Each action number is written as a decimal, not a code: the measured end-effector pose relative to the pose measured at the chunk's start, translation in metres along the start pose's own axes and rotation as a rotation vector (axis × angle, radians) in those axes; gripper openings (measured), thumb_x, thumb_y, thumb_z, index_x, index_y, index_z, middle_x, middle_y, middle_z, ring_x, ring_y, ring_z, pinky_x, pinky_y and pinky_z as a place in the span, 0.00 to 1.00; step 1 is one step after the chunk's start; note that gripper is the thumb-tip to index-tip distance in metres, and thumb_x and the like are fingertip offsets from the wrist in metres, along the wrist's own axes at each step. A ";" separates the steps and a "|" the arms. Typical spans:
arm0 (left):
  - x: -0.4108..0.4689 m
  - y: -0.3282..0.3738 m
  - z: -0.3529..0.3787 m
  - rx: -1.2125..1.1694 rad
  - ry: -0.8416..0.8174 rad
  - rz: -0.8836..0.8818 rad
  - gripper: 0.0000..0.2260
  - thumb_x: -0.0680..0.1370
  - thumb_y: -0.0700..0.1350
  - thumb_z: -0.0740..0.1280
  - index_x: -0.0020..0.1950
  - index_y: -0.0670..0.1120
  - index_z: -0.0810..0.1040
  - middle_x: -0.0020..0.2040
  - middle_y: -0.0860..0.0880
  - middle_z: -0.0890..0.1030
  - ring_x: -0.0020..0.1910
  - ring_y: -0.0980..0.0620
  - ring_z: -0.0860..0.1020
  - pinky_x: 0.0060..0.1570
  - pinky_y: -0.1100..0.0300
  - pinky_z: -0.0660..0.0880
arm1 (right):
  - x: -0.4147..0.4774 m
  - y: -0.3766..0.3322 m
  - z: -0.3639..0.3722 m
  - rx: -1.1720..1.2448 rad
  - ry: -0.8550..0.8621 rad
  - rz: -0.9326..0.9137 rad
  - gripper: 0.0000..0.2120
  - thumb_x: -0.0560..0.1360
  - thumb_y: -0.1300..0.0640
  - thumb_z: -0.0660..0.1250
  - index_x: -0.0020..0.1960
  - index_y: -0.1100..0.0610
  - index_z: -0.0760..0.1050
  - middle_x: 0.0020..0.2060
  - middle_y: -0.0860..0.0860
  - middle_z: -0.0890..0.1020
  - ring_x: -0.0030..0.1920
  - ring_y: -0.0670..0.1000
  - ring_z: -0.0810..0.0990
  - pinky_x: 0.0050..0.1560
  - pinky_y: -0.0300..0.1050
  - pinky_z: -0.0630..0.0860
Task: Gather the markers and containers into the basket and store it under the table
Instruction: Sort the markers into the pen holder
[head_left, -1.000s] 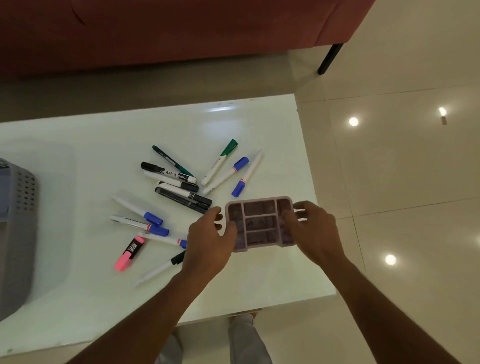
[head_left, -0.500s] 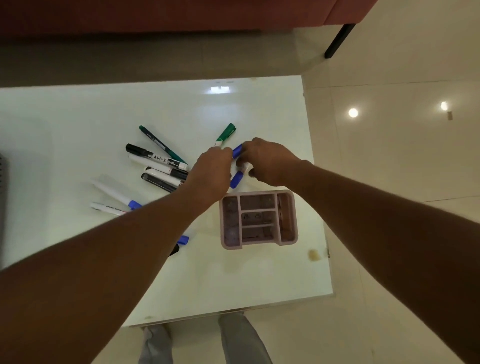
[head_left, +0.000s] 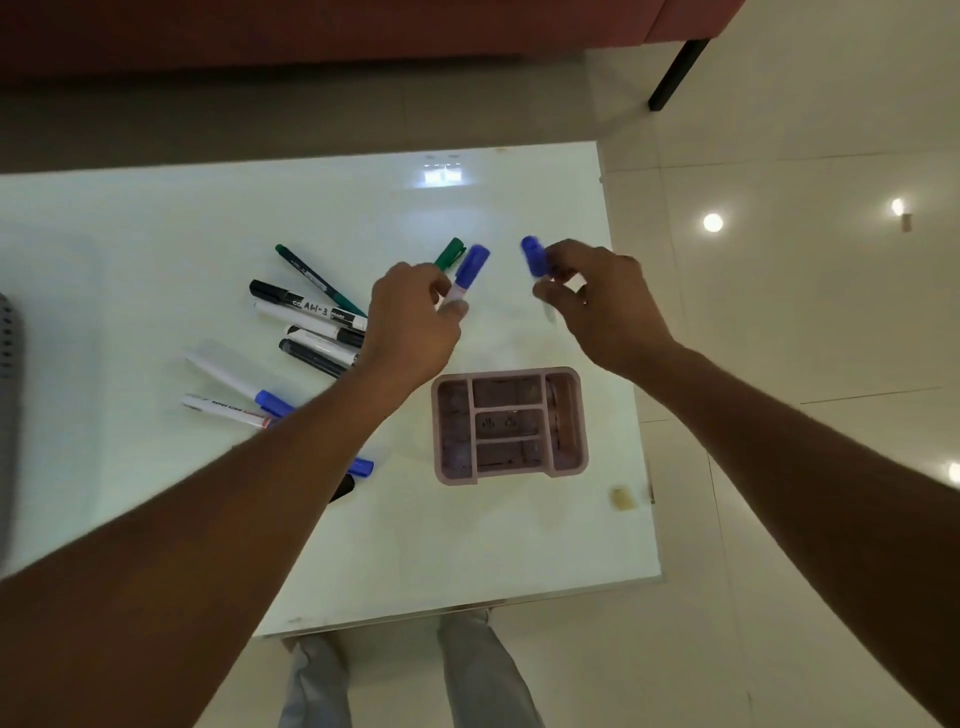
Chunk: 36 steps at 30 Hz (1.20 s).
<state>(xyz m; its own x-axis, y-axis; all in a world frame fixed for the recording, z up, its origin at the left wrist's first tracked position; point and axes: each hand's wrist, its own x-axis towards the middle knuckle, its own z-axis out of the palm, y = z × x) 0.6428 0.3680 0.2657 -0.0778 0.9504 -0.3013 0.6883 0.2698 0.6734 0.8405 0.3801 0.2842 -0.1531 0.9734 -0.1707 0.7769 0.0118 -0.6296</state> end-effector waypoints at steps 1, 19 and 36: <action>-0.012 0.008 -0.011 -0.149 0.036 -0.016 0.07 0.76 0.45 0.70 0.52 0.44 0.78 0.48 0.45 0.80 0.38 0.46 0.82 0.40 0.50 0.81 | -0.009 -0.008 -0.007 0.121 0.057 0.043 0.09 0.78 0.57 0.67 0.57 0.57 0.77 0.46 0.46 0.80 0.46 0.46 0.78 0.49 0.39 0.75; -0.133 -0.005 -0.012 -0.398 0.187 -0.174 0.12 0.77 0.44 0.69 0.60 0.46 0.78 0.43 0.49 0.83 0.37 0.51 0.82 0.43 0.53 0.82 | -0.076 -0.073 0.033 0.236 -0.202 0.118 0.10 0.80 0.57 0.63 0.60 0.51 0.75 0.48 0.44 0.81 0.45 0.47 0.81 0.52 0.39 0.74; -0.121 -0.012 0.003 -0.098 0.144 -0.110 0.16 0.77 0.44 0.69 0.65 0.45 0.75 0.58 0.49 0.79 0.37 0.56 0.75 0.45 0.64 0.71 | -0.086 -0.057 0.044 -0.035 -0.189 -0.014 0.14 0.81 0.59 0.60 0.64 0.55 0.76 0.59 0.49 0.80 0.61 0.47 0.74 0.52 0.13 0.52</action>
<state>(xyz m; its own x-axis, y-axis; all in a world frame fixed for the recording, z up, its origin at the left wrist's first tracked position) 0.6465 0.2489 0.2919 -0.2555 0.9248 -0.2820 0.5973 0.3804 0.7061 0.7825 0.2854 0.3010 -0.2740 0.9126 -0.3035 0.7938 0.0364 -0.6071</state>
